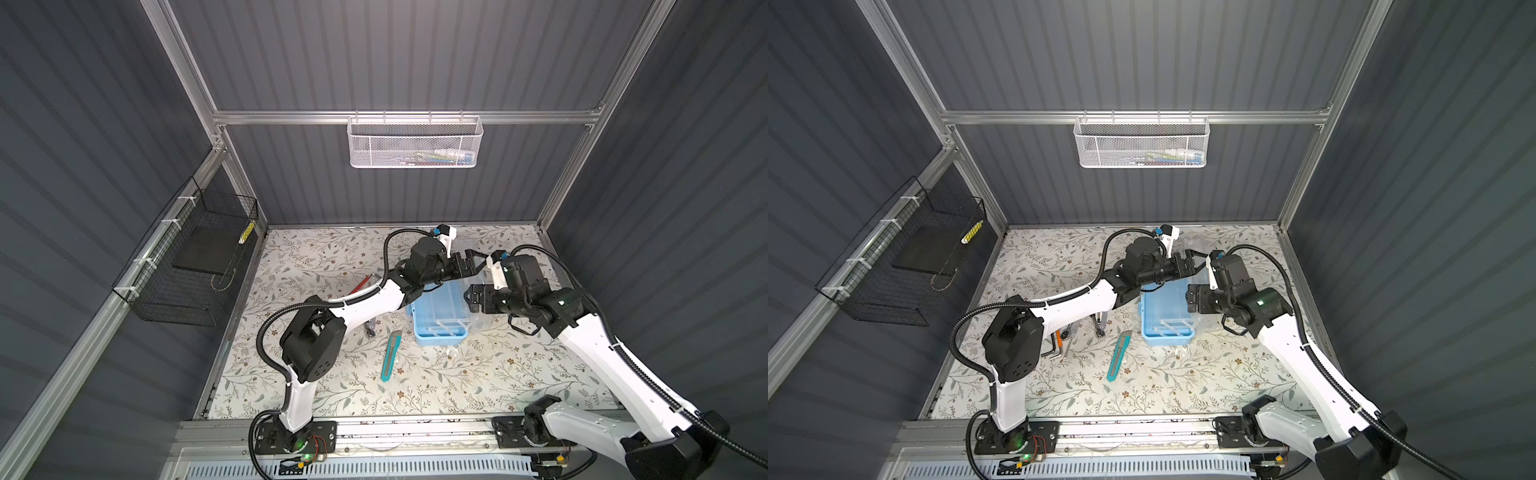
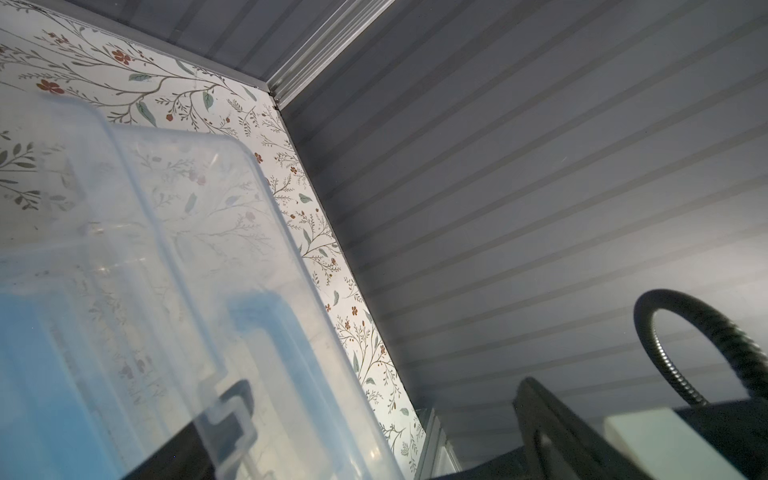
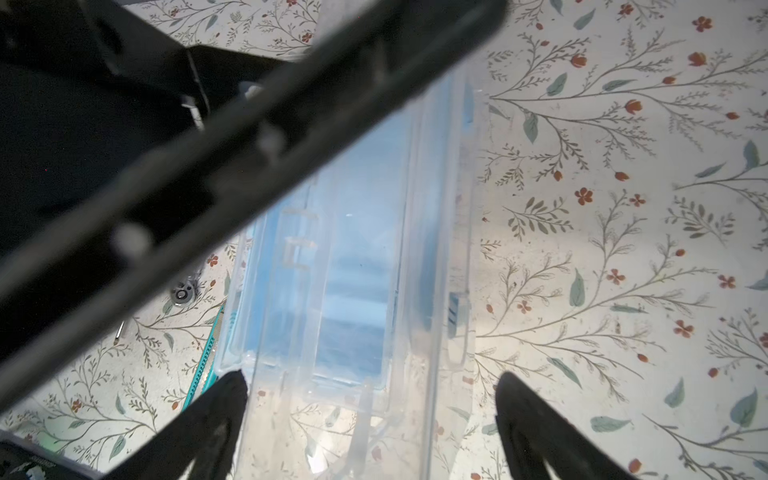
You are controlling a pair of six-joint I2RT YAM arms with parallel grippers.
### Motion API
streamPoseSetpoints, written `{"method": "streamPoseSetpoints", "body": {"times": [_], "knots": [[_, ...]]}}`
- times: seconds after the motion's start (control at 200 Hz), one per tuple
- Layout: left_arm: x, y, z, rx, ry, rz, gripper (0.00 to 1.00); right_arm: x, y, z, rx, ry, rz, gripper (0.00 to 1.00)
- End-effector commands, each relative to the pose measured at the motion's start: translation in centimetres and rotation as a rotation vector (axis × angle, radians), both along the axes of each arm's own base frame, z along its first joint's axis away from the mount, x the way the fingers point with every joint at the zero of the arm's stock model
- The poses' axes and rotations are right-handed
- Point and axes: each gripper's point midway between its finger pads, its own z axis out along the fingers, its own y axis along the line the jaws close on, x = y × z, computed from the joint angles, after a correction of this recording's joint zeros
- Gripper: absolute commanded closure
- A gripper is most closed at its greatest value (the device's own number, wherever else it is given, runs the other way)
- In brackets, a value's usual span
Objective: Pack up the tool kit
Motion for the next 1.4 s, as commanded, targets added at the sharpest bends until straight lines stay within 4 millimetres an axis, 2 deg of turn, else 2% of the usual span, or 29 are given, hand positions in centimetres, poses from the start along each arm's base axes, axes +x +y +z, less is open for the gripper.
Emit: {"method": "streamPoseSetpoints", "body": {"times": [0.0,0.3,0.545,0.555,0.565,0.83,0.981,1.151,1.236,1.396], "knots": [[0.3,-0.1,1.3,-0.014,-0.038,0.005,0.0,0.1,-1.1,0.0,-0.061,-0.009,-0.027,0.09],[0.0,1.4,1.8,0.003,-0.05,0.018,0.0,-0.1,-2.1,0.1,-0.063,-0.029,-0.041,0.12],[0.4,4.8,2.4,0.026,-0.064,0.076,0.0,-0.2,-3.7,-0.7,-0.061,-0.024,-0.069,0.13],[0.3,5.1,1.2,0.046,-0.049,0.076,0.0,-0.2,-3.7,-0.8,-0.061,-0.023,-0.071,0.13],[0.2,5.3,0.9,0.054,-0.046,0.079,0.0,-0.2,-3.8,-0.8,-0.061,-0.022,-0.072,0.13],[0.5,9.6,-1.1,0.136,-0.026,0.15,0.0,-0.2,-6.6,-3.0,-0.092,0.01,-0.147,0.08],[0.3,12.0,-3.9,0.204,0.018,0.185,0.0,0.1,-8.2,-2.8,-0.132,-0.014,-0.186,0.01],[-0.3,14.0,-6.8,0.269,0.057,0.207,0.0,0.3,-10.1,-2.4,-0.15,-0.023,-0.228,0.01],[-0.8,14.7,-8.6,0.314,0.081,0.208,0.0,0.4,-10.3,-2.5,-0.145,-0.02,-0.228,0.01],[-1.5,15.3,-11.4,0.361,0.129,0.203,0.0,0.5,-9.3,-3.0,-0.085,-0.014,-0.208,0.01]]}}
